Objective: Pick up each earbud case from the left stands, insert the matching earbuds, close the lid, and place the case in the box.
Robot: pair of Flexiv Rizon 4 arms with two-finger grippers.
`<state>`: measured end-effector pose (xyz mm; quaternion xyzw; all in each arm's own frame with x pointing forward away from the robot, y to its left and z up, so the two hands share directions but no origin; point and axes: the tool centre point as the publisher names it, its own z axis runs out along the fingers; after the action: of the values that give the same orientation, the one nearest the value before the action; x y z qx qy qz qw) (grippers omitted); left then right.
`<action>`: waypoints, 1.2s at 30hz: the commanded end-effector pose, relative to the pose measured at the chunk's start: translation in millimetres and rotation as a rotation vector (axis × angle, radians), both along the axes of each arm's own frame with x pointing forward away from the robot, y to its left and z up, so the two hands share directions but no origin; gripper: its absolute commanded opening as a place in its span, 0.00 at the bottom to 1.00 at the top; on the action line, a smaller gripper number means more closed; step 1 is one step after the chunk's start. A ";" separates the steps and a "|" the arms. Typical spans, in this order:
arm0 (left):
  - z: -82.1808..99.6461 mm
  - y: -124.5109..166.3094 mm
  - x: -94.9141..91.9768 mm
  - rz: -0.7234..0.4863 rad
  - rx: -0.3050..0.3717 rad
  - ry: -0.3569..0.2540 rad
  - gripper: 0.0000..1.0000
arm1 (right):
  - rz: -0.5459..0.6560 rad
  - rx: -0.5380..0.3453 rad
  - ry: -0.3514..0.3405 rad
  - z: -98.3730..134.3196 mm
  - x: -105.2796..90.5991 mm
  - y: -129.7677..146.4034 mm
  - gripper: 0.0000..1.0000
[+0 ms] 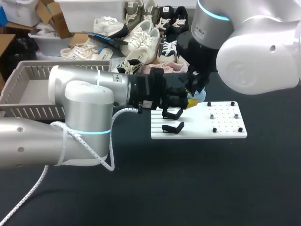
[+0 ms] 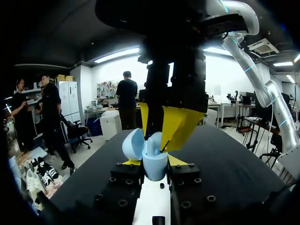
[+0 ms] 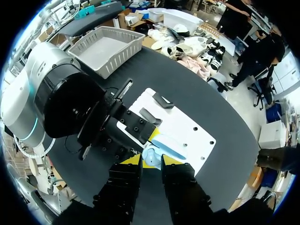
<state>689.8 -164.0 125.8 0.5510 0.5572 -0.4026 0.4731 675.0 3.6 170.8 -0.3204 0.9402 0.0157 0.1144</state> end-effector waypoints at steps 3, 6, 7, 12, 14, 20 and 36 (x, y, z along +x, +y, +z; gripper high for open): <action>0.0 0.4 -0.9 0.004 -0.002 -0.002 0.00 | -0.002 -0.004 0.003 0.7 1.4 -0.4 0.31; 0.0 0.4 -0.9 0.004 -0.002 -0.002 0.00 | -0.003 -0.003 0.001 2.3 1.2 -1.0 0.31; 0.0 0.4 -0.9 0.004 -0.002 -0.002 0.00 | -0.004 0.000 -0.002 3.7 0.7 -1.0 0.31; 0.0 0.4 -0.9 0.004 -0.002 -0.002 0.00 | -0.003 0.013 -0.024 13.2 -2.0 -1.0 0.31; 0.0 0.4 -0.9 0.004 -0.002 -0.002 0.00 | -0.005 0.019 -0.040 17.9 -1.3 -1.2 0.31; 0.0 0.4 -0.9 0.004 -0.002 -0.002 0.00 | -0.055 0.048 -0.083 31.3 13.9 -6.7 0.33; 0.0 0.4 -0.9 0.004 -0.002 -0.002 0.00 | -0.150 0.055 -0.082 22.9 68.7 -17.4 0.32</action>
<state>689.9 -164.1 126.0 0.5509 0.5574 -0.4025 0.4732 727.8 -19.8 198.9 -0.2465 0.9525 0.0223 0.1774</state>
